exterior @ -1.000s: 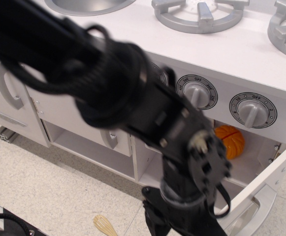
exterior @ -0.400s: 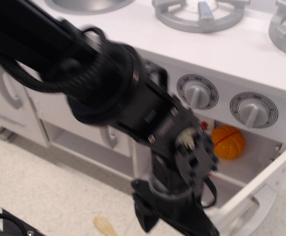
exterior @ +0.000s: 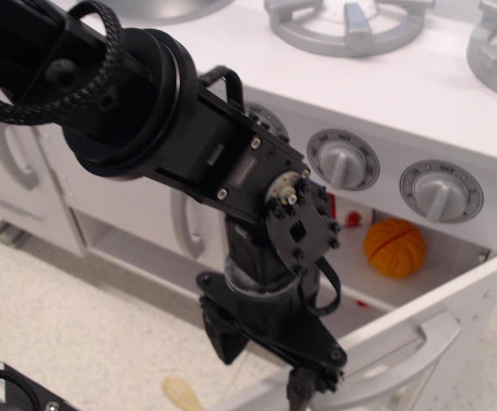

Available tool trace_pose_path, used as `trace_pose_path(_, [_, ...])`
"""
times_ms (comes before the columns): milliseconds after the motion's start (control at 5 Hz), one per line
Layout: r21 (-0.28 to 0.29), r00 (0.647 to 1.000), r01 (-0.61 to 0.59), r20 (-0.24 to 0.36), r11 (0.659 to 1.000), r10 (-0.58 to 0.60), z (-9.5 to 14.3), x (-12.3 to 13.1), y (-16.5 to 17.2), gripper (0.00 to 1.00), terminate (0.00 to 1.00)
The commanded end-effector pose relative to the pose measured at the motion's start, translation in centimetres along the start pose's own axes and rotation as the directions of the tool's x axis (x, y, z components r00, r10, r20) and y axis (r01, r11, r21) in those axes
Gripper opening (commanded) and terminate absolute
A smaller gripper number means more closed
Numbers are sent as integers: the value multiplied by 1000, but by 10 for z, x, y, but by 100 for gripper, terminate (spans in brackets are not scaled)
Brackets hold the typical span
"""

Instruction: Close oven

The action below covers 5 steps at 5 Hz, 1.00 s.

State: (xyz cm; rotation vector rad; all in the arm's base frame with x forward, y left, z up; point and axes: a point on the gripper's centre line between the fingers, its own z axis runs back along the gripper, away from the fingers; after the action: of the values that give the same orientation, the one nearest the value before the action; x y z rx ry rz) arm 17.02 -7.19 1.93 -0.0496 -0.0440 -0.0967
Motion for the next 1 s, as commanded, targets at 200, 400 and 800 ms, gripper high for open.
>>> trace_pose_path(200, [-43,998,52,-19,998,-52,10,-19,-36,100,0])
trace_pose_path(400, [-53,997,59,-47,997,-62,-3,-24,-51,100,0])
trace_pose_path(800, [79,996,-44,-70,996,50,-47,-11,-36,100,0])
